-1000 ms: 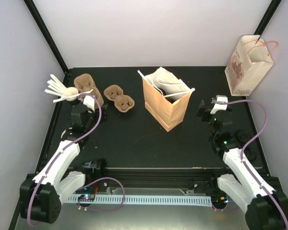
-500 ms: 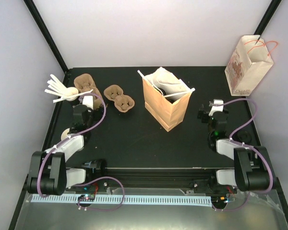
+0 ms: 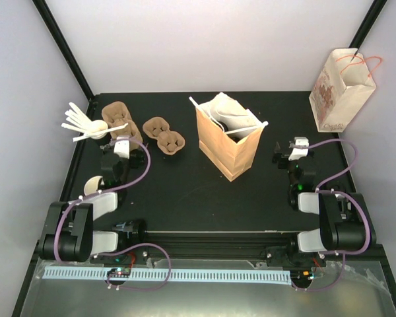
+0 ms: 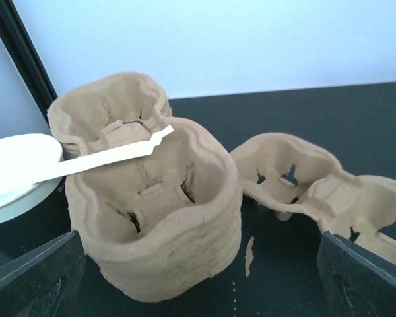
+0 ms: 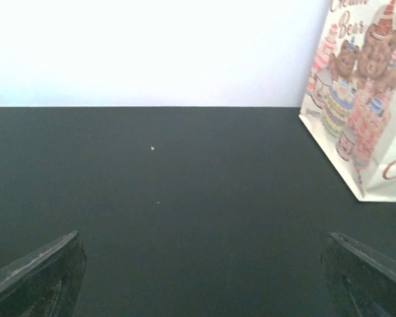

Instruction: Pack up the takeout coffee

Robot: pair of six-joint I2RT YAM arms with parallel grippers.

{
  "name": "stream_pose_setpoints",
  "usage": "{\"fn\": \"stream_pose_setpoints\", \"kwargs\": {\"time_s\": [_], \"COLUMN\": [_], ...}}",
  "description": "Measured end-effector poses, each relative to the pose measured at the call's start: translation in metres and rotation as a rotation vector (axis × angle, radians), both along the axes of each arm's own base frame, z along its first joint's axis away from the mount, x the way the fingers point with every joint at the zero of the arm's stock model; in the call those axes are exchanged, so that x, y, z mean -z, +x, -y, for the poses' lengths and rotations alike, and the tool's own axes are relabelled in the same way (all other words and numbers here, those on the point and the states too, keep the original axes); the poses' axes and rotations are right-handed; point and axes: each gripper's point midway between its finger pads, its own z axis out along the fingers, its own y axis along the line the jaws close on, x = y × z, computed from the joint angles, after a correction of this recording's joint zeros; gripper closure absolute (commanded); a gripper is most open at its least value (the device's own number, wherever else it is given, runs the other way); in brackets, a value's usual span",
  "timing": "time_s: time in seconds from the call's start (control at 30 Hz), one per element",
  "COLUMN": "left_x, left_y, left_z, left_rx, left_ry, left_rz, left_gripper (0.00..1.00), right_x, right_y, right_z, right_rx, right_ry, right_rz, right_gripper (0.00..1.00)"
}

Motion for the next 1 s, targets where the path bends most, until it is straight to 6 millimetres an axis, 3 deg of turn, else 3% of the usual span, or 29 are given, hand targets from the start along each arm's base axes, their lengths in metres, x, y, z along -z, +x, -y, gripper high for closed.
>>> {"fn": "stream_pose_setpoints", "kwargs": {"time_s": [0.1, 0.23, 0.43, 1.0], "left_x": [0.004, 0.041, 0.006, 0.011], "left_y": [-0.018, -0.024, 0.000, -0.001], "left_z": [0.003, 0.008, 0.009, 0.009], "left_rx": [0.023, 0.055, 0.055, 0.055], "left_ry": [-0.005, 0.009, 0.008, 0.007], "left_rz": [0.085, 0.002, 0.089, 0.064], "left_gripper": [0.01, 0.01, 0.01, 0.01], "right_x": [-0.003, -0.004, -0.004, -0.006], "right_y": [-0.001, -0.001, -0.001, -0.001], "right_z": [-0.005, -0.010, -0.012, -0.012], "right_rx": [-0.033, -0.062, -0.071, -0.073], "right_ry": [-0.008, -0.010, -0.011, -0.011], "right_rz": [0.019, 0.022, 0.022, 0.031], "right_gripper": [0.00, 0.00, 0.00, 0.00]}}
